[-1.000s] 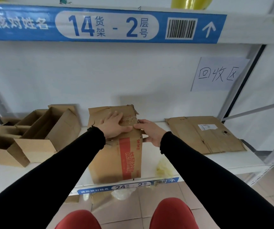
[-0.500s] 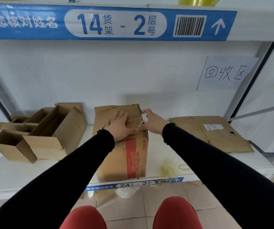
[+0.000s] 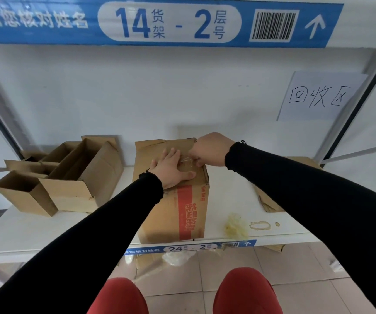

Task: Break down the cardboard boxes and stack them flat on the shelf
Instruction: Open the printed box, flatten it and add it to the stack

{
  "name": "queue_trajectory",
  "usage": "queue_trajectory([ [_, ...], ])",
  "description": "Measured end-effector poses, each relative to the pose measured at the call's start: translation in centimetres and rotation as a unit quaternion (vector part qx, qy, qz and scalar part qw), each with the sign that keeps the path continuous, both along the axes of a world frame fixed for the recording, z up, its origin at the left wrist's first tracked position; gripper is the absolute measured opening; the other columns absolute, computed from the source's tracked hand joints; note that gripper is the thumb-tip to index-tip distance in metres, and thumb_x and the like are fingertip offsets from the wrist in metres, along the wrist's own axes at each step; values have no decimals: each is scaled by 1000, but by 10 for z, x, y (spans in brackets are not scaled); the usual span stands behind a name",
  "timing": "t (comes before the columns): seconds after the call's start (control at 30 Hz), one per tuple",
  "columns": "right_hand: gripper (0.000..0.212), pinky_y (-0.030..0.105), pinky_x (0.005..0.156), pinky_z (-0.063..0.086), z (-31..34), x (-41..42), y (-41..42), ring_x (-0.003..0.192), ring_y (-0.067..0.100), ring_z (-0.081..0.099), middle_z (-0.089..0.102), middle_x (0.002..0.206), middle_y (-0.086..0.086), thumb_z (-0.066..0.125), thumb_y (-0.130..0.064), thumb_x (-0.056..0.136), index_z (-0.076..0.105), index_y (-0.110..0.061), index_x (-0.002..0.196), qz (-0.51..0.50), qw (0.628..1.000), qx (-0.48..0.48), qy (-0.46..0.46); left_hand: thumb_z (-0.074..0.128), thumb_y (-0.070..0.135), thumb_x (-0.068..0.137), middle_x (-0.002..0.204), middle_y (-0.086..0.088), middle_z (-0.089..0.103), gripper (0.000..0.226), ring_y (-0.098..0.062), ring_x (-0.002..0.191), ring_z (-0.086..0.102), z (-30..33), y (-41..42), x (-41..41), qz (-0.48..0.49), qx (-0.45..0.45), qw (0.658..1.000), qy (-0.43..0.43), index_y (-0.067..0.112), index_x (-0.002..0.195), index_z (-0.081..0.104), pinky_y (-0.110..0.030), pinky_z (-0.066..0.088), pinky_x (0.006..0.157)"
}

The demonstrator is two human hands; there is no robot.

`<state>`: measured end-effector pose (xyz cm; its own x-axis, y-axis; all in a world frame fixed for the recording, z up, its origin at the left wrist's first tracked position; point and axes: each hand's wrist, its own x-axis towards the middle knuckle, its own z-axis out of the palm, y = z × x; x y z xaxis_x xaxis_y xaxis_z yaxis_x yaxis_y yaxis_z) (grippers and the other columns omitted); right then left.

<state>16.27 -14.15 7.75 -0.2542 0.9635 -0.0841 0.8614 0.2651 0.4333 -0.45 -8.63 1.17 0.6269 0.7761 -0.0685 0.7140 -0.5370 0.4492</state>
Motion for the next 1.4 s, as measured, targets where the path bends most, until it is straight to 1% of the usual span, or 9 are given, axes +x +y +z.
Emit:
queue_trajectory([
  [0.2,20,35,59,39,-32,15,-10,65,22,52,55,74,1,43,-23,103,47,-16,85,-5,983,104,153,58,68,86,169,4,-3,103,-13,154,-12,-2,2,1,-5,2,1000,-12,22,161,6,-48,-6,124],
  [0.43,9,28,69,44,-50,24,-10,72,1,57,67,96,-10,57,-26,95,61,-22,88,-116,871,121,462,65,66,82,169,1,3,111,-11,154,-10,-4,2,-2,6,-22,998,-61,25,161,-1,-45,-6,124],
  [0.63,42,31,70,46,-25,15,-8,80,10,58,62,94,-10,61,-65,86,61,-24,93,-105,931,35,348,68,68,76,169,-2,6,123,-12,155,-2,-8,3,-3,9,-48,993,-105,27,159,-12,-45,-6,124],
  [0.77,24,32,65,35,-26,4,0,78,19,52,56,98,-2,58,-39,97,54,-17,90,-59,976,95,188,69,66,77,169,-1,8,123,-13,155,0,-9,4,-2,9,-42,993,-109,25,159,-13,-44,-5,125],
  [0.87,26,37,67,43,-34,7,5,77,24,59,62,88,4,60,-29,97,56,-12,78,-126,941,114,294,70,66,77,168,-1,11,124,-14,155,3,-8,3,-2,12,-35,993,-110,25,159,-13,-45,-3,125],
  [0.97,26,33,69,54,-44,15,1,65,19,65,67,71,2,60,-27,97,59,-11,76,-239,802,123,533,69,71,72,168,-1,13,127,-15,155,5,-11,8,-2,13,-38,993,-109,28,159,-11,-47,-2,125],
  [1.13,20,42,89,58,-67,22,-12,66,18,66,68,68,5,50,-18,104,54,-10,86,-349,372,70,858,67,80,63,168,0,11,131,-18,155,4,-13,11,-2,24,-57,993,-99,33,158,-11,-47,-1,125],
  [1.3,17,25,55,57,-91,11,-13,63,16,65,66,73,5,52,-16,104,58,-8,91,-311,190,85,927,68,66,80,169,0,8,114,-12,155,-6,-4,2,-4,12,-38,996,-81,28,160,-4,-42,-6,125],
  [1.4,12,24,59,55,-102,0,-17,61,12,65,69,76,2,54,-16,103,62,-10,98,-276,128,111,946,64,65,84,169,3,4,107,-12,154,-8,-4,0,-2,4,-19,998,-63,27,161,1,-44,-7,124],
])
